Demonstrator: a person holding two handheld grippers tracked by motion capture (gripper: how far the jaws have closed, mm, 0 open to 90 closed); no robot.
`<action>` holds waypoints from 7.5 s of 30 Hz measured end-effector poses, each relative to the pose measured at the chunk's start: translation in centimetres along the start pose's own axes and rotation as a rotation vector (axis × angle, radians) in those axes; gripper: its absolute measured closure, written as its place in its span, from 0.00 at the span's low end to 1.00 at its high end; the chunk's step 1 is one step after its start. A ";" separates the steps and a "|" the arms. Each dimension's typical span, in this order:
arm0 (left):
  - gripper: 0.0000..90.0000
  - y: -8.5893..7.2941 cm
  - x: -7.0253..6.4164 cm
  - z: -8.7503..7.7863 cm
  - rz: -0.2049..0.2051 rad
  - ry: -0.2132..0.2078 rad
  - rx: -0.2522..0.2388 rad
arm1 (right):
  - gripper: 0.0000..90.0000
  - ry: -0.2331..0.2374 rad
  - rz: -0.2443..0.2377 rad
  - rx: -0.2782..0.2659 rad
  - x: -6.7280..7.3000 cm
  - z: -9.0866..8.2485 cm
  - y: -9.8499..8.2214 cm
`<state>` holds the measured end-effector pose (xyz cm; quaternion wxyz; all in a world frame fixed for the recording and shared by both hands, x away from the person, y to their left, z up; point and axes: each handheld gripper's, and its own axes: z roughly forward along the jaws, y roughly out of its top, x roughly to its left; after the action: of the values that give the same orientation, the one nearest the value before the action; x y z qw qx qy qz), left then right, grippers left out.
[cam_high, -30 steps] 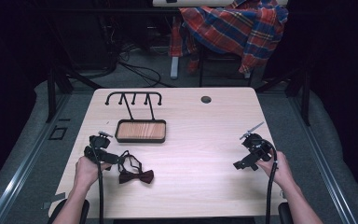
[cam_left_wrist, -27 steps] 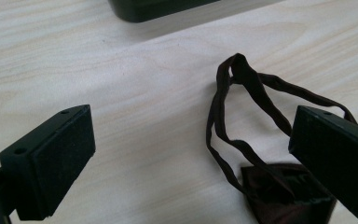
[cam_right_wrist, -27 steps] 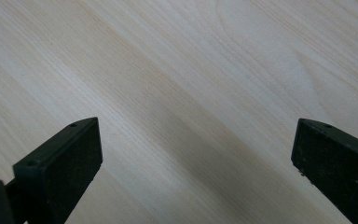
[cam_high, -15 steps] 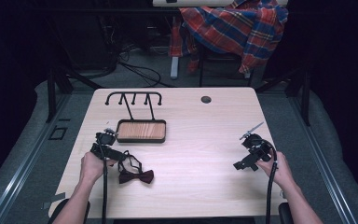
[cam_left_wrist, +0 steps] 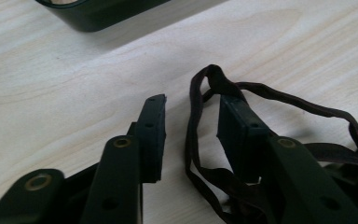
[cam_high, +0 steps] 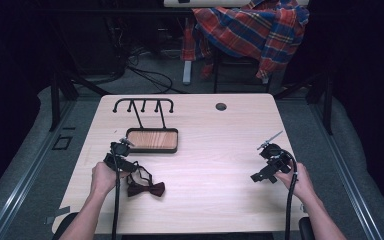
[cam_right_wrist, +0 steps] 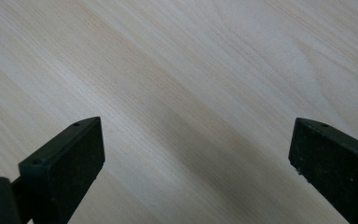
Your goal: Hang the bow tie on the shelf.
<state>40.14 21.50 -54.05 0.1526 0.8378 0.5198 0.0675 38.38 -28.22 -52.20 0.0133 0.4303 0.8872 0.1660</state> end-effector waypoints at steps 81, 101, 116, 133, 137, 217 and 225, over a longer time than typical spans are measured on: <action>0.99 -1.6 -0.2 -8.2 0.134 0.015 -0.294 | 0.05 -0.016 -0.022 0.008 0.2 0.2 -0.1; 0.99 -2.1 0.7 -9.8 0.102 0.013 -0.352 | 0.05 -0.015 -0.032 0.027 -0.2 0.1 -0.1; 0.99 -1.7 0.7 -11.2 0.095 0.019 -0.388 | 0.05 0.001 -0.034 0.010 -0.2 0.3 -0.1; 0.99 -0.8 1.3 -12.2 0.124 0.044 -0.386 | 0.05 0.003 -0.046 0.037 -0.1 0.5 -0.3; 0.99 -0.6 1.7 -12.5 0.121 0.047 -0.393 | 0.05 0.007 -0.051 0.045 0.0 0.5 -0.2; 0.99 7.4 6.0 -13.9 0.092 0.186 -0.385 | 0.05 0.015 -0.060 0.075 0.0 0.6 -0.4; 0.99 7.7 6.4 -13.5 0.081 0.195 -0.385 | 0.05 0.014 -0.063 0.077 0.1 0.6 -0.4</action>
<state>45.88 26.49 -39.04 0.2560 0.8028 0.4756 0.2526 38.13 -28.25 -52.91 -0.0044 0.4013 0.9061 0.1341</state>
